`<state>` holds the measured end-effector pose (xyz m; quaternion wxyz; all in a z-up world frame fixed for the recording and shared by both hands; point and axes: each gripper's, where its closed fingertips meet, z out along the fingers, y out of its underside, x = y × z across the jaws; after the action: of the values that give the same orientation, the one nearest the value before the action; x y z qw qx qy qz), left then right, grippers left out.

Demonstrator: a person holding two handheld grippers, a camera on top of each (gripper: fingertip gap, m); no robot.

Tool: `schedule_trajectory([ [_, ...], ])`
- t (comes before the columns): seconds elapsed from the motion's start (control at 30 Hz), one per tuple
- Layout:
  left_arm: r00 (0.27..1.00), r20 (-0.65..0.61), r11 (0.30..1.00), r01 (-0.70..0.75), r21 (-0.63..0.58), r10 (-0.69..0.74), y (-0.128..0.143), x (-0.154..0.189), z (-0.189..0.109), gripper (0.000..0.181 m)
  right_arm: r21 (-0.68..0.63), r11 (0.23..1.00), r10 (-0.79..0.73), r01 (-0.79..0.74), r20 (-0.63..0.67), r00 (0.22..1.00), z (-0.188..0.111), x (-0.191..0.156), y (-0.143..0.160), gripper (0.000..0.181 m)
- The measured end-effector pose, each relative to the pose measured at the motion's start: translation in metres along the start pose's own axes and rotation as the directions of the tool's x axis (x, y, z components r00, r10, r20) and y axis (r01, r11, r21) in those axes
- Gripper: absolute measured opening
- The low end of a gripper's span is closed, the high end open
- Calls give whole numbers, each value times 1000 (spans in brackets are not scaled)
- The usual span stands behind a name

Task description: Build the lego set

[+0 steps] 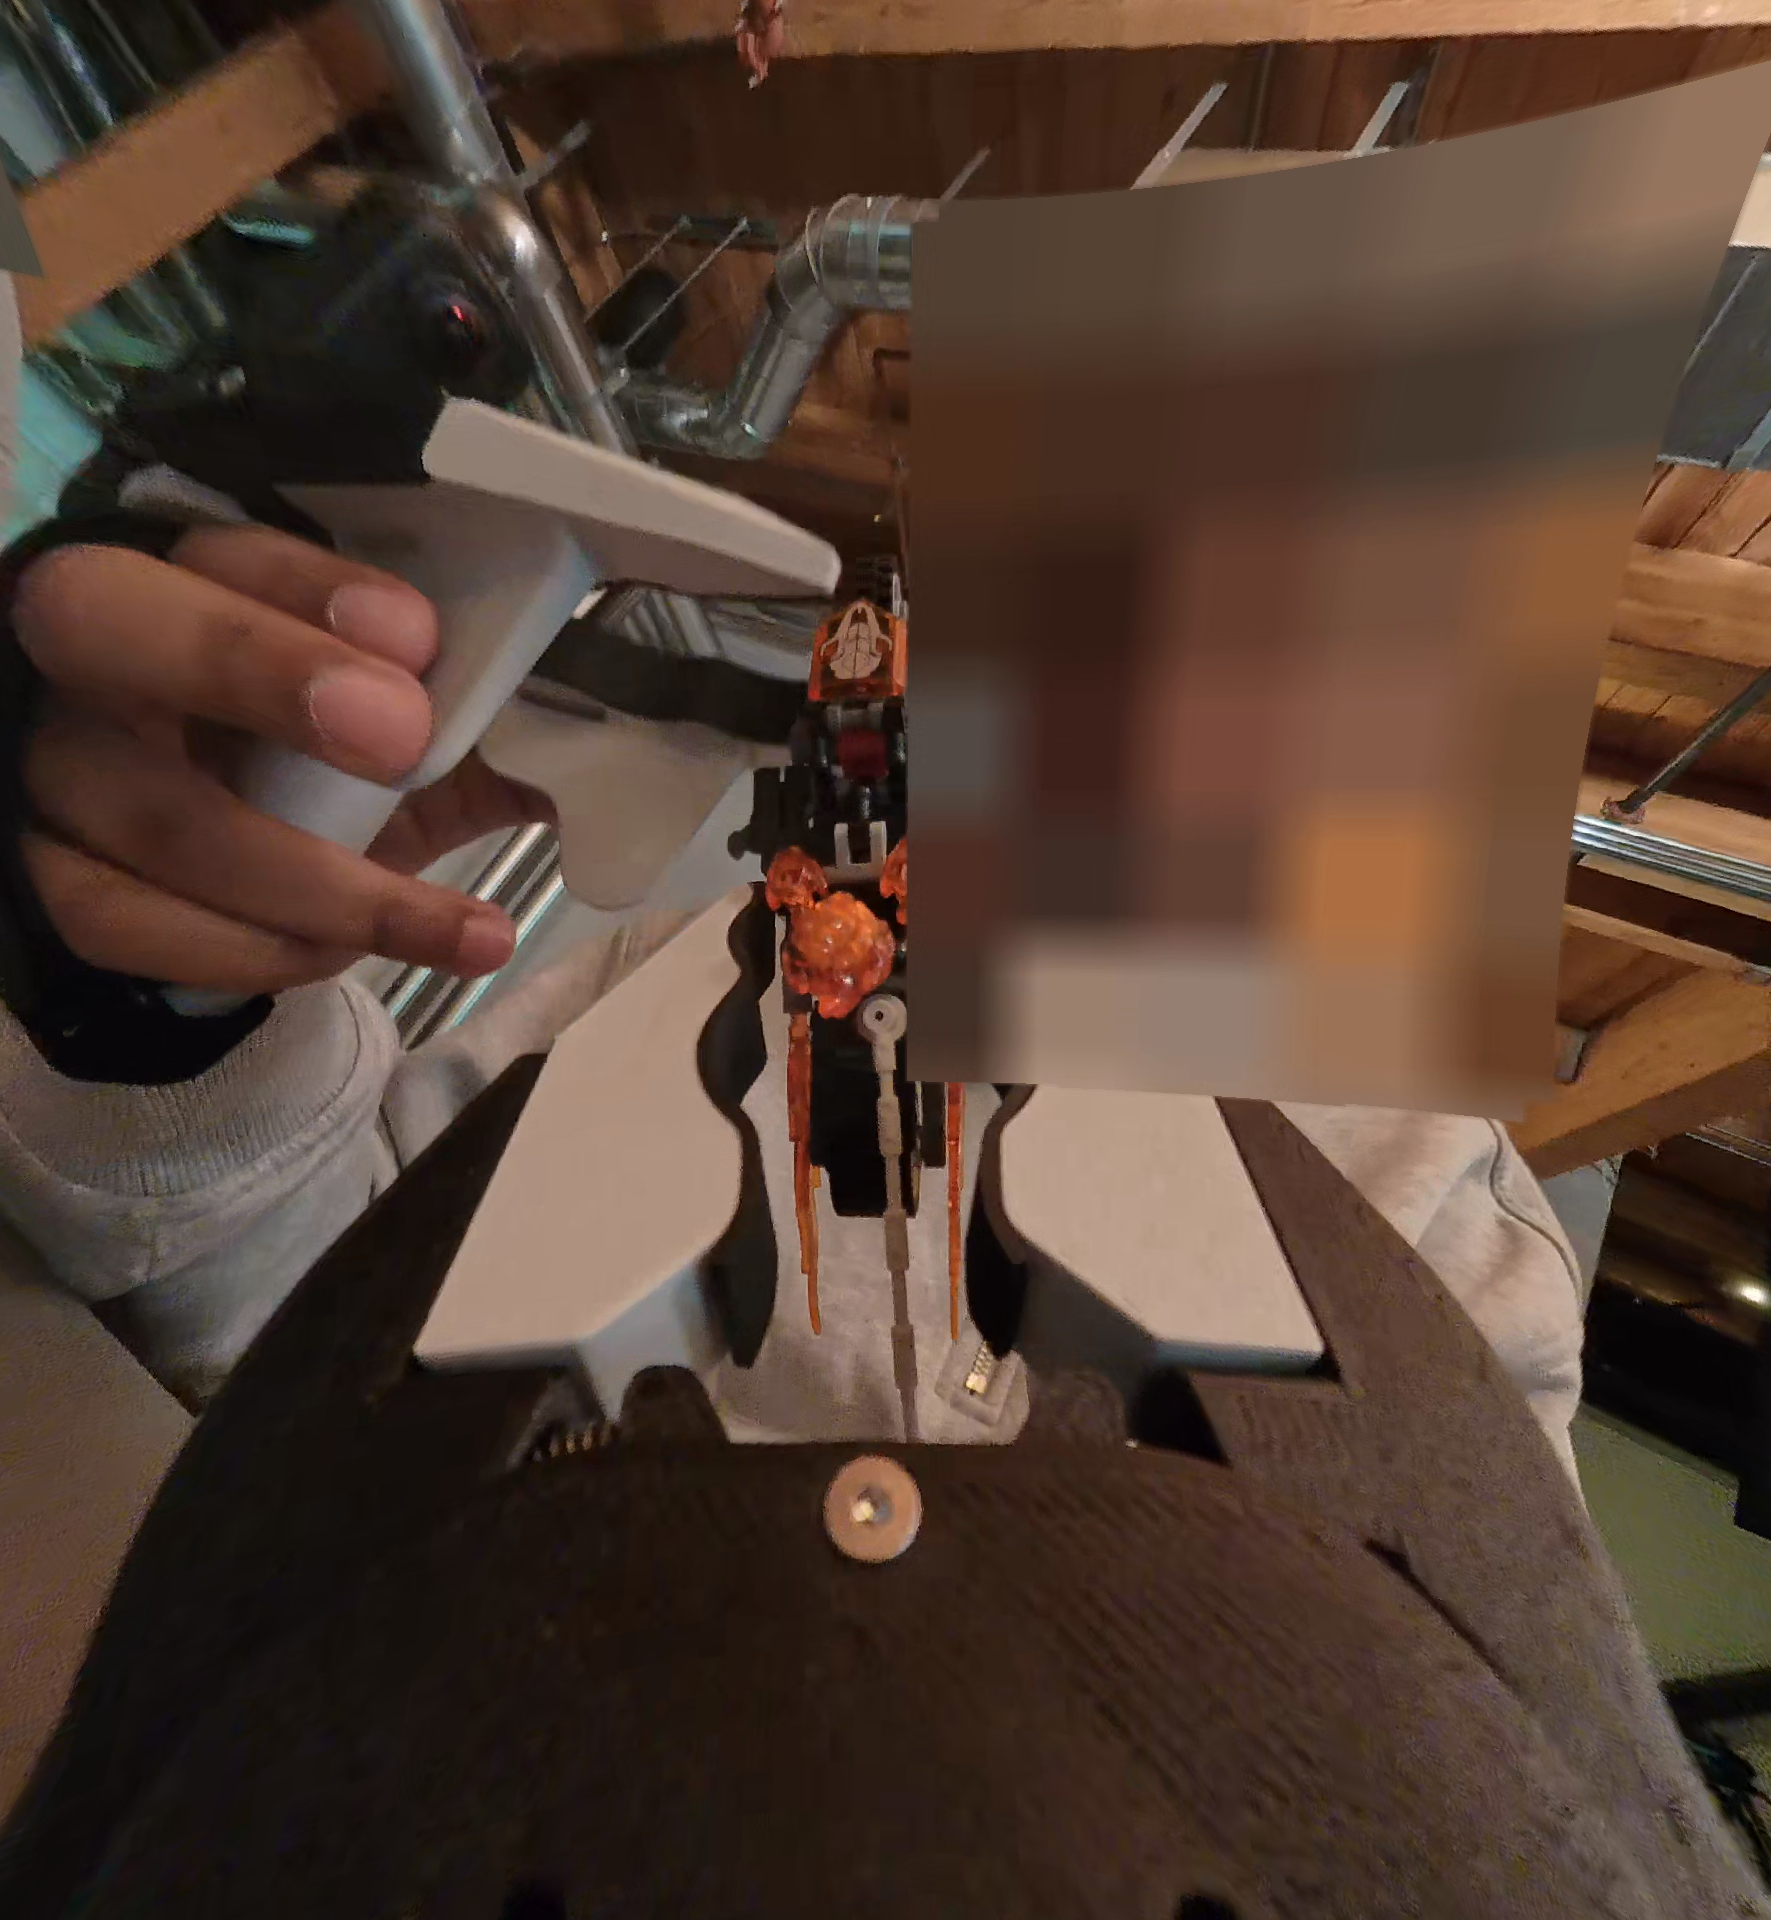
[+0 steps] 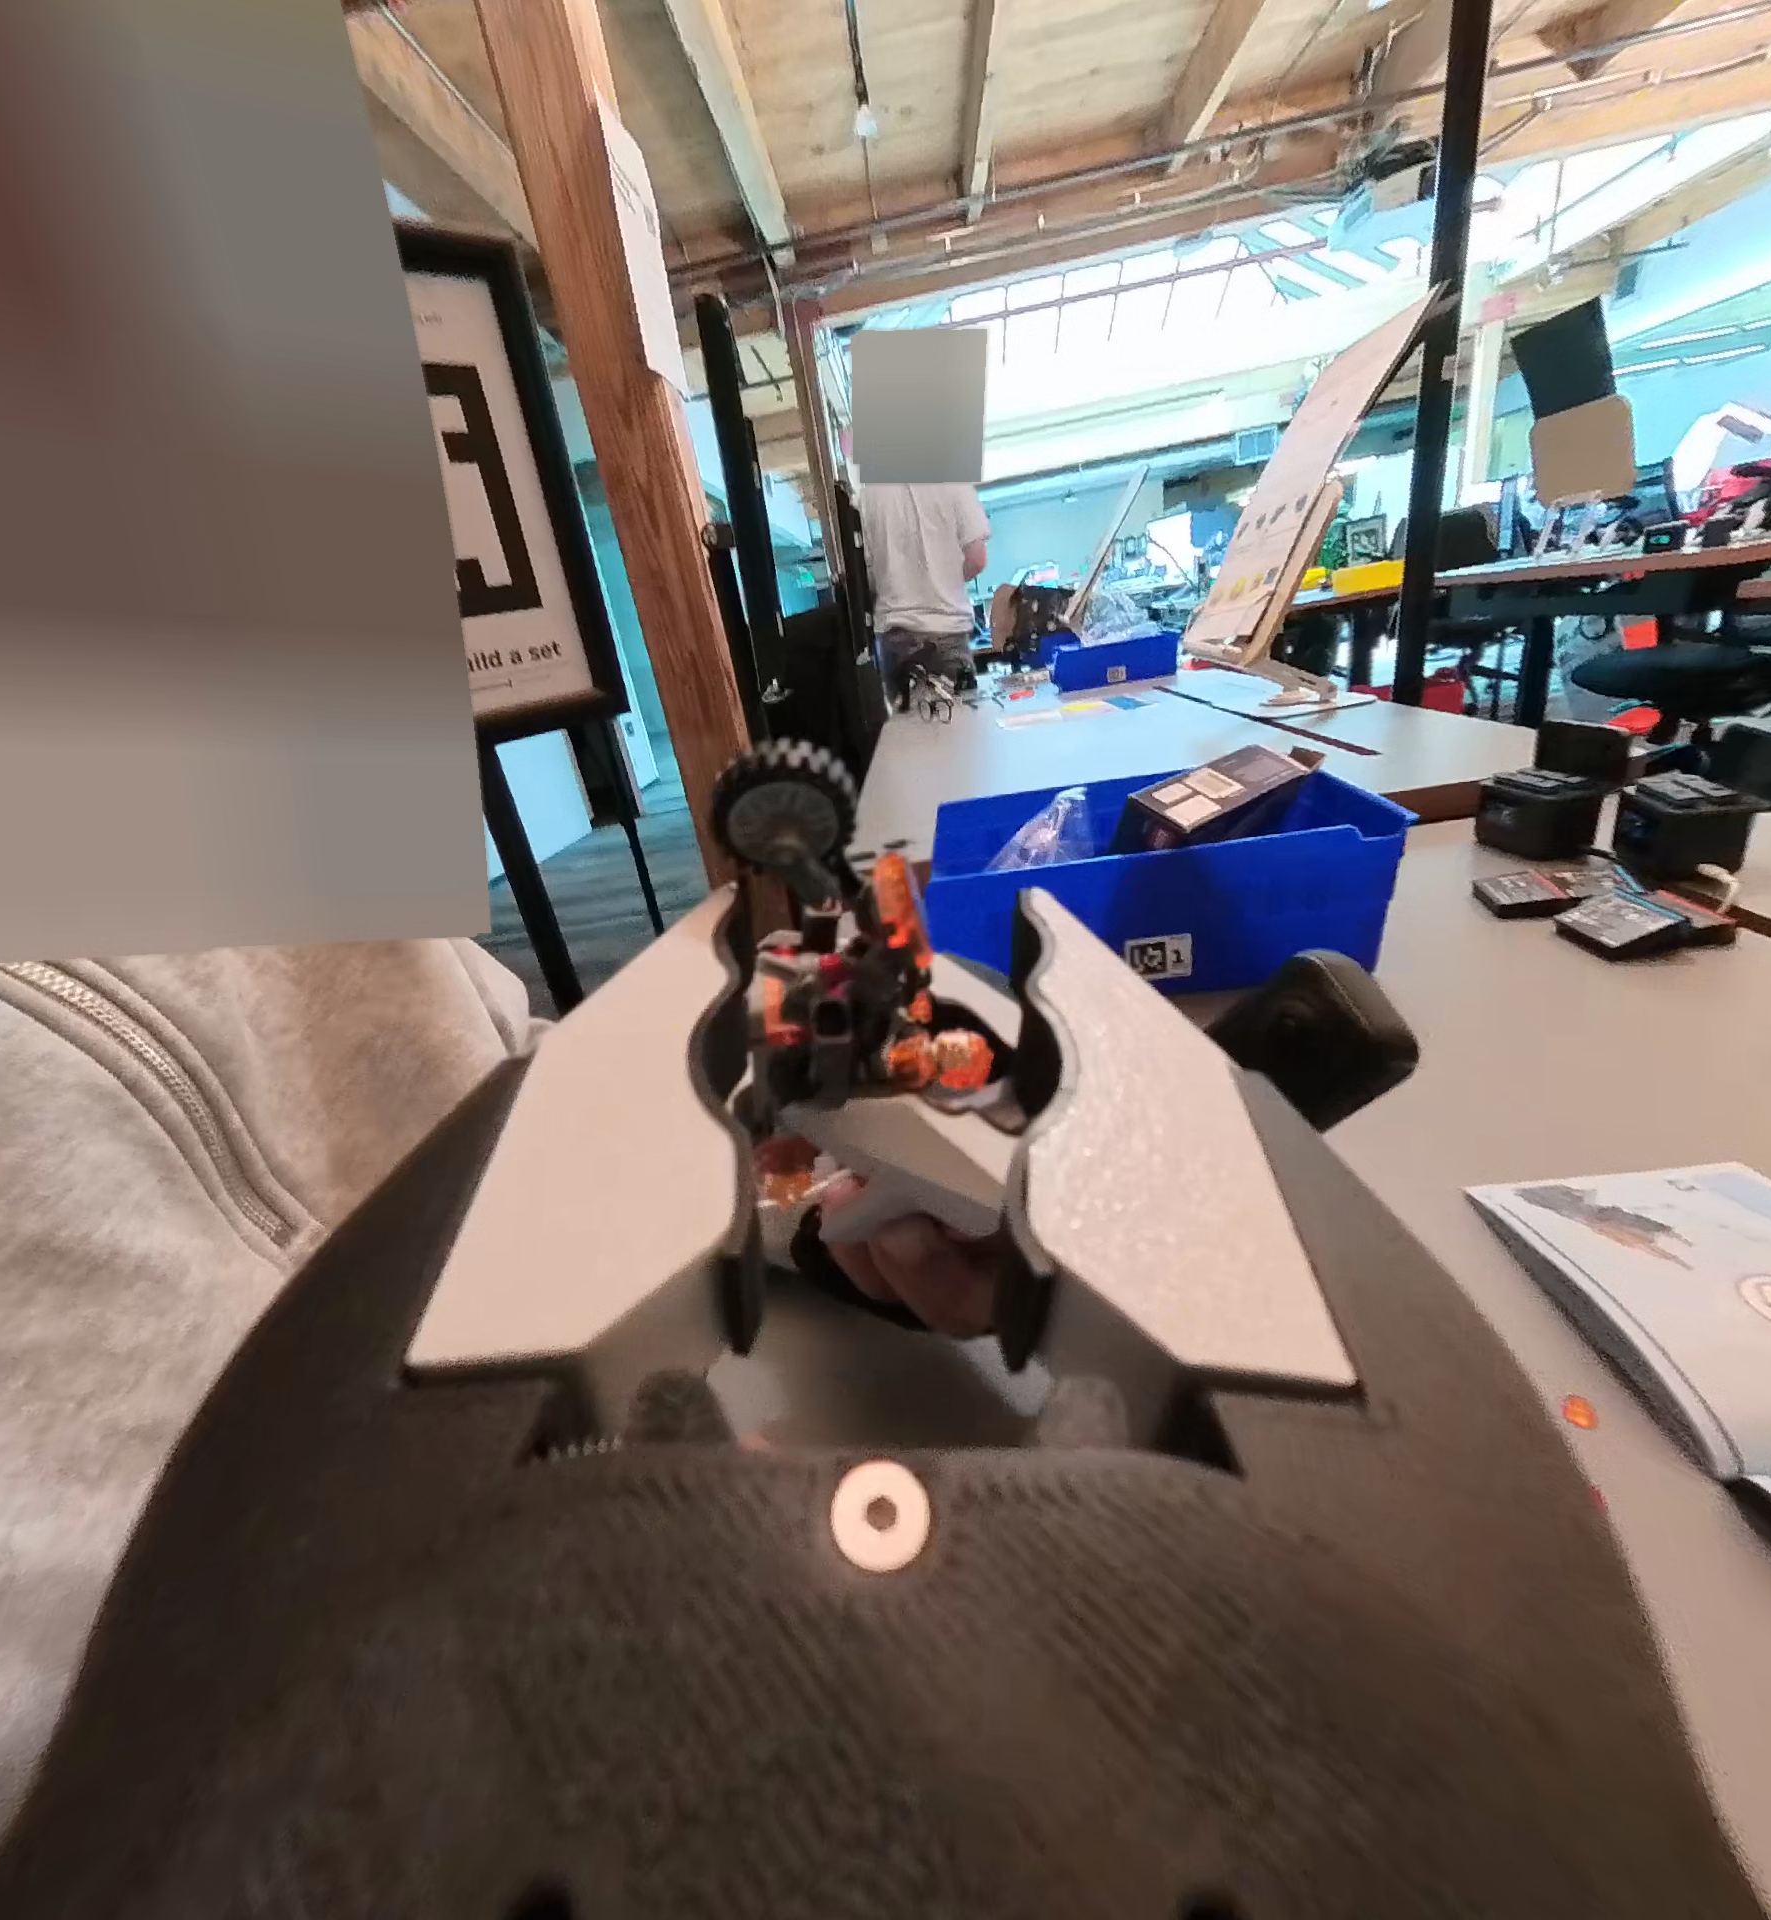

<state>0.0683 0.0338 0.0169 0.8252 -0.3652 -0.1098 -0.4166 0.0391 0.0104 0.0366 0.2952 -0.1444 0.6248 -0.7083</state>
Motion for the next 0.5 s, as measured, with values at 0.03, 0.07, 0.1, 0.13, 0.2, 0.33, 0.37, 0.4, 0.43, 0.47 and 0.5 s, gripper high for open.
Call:
schedule_trajectory([
  [0.03,1000,10,1000,-2,-13,2,2,-2,1,34,8,1000,4,-4,5,1000,-1,0,-1,43],
  [0.07,1000,19,1000,-7,-19,8,3,-3,1,34,5,1000,-2,2,8,1000,-3,1,1,39],
  [0.1,1000,20,1000,-9,-22,9,3,-3,1,34,0,1000,-14,14,12,1000,-3,0,2,36],
  [0.13,1000,18,1000,-8,-20,9,3,-3,0,34,0,1000,-30,30,20,999,-3,-2,3,34],
  [0.2,1000,21,1000,-1,-15,1,2,-3,-2,34,11,997,-76,76,34,997,-2,-8,3,29],
  [0.33,1000,19,999,22,-36,-22,5,-6,-2,34,-34,980,-197,195,-37,980,2,-2,8,15],
  [0.37,1000,19,999,22,-36,-22,4,-7,-2,34,-44,973,-231,228,-56,971,2,0,9,14],
  [0.4,1000,23,999,15,-30,-15,2,-7,-3,34,-41,966,-258,256,-71,964,2,1,9,13],
  [0.43,1000,27,1000,4,-21,-4,0,-6,-4,34,-33,961,-277,275,-80,958,2,1,7,13],
  [0.47,999,32,1000,-10,-9,10,-3,-6,-5,34,-27,957,-290,288,-89,953,2,1,5,13],
  [0.5,999,39,1000,-27,10,27,-7,-6,-6,34,-28,954,-301,300,-105,948,2,3,4,13],
])
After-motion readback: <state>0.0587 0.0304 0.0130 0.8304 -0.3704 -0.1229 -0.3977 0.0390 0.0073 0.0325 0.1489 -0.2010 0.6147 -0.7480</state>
